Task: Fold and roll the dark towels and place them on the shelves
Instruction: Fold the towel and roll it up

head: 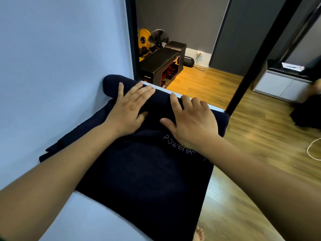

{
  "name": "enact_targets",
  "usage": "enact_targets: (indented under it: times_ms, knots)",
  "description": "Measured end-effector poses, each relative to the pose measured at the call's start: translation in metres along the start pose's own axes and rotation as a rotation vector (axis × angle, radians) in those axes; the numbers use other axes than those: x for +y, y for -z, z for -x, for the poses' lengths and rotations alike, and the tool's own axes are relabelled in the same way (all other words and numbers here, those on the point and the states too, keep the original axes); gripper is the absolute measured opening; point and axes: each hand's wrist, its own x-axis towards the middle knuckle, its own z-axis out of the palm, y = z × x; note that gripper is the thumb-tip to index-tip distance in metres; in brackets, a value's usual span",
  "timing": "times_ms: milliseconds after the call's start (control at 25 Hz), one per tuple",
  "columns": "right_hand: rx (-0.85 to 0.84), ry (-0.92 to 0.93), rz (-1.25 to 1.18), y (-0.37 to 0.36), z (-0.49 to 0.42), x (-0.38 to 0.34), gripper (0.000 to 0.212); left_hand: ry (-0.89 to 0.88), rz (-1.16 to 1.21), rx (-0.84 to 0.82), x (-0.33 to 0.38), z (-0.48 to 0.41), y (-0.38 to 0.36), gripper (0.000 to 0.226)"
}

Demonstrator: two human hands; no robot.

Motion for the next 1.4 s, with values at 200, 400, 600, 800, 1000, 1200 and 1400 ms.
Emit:
enact_targets:
  times_ms: [200,400,600,800,1000,1200,1400]
  knots:
    - [-0.160,0.012,-0.101,0.021,0.035,-0.038,0.097,0.030,-0.006,-0.007,0.006,0.029,0.011,0.071]
    - [-0.222,0.082,-0.078,0.029,0.064,-0.069,0.091,-0.030,-0.176,0.033,0.015,0.030,0.021,0.083]
    - [-0.109,0.148,-0.201,0.054,0.023,-0.020,0.070,0.012,-0.162,-0.058,0.017,0.032,0.027,0.082]
    - [-0.384,0.119,-0.274,0.039,0.015,0.033,0.094,0.000,-0.167,-0.063,0.008,0.027,0.021,0.090]
    - [-0.280,0.153,-0.341,0.027,0.019,0.043,0.093,0.462,0.107,-0.040,-0.009,0.034,0.022,0.132]
    - [-0.251,0.161,-0.327,0.025,0.019,0.041,0.090,0.488,-0.010,-0.046,-0.001,0.034,0.032,0.113]
    - [-0.257,0.138,-0.298,0.019,0.011,0.042,0.087,0.532,-0.033,-0.214,0.050,0.063,0.039,0.090]
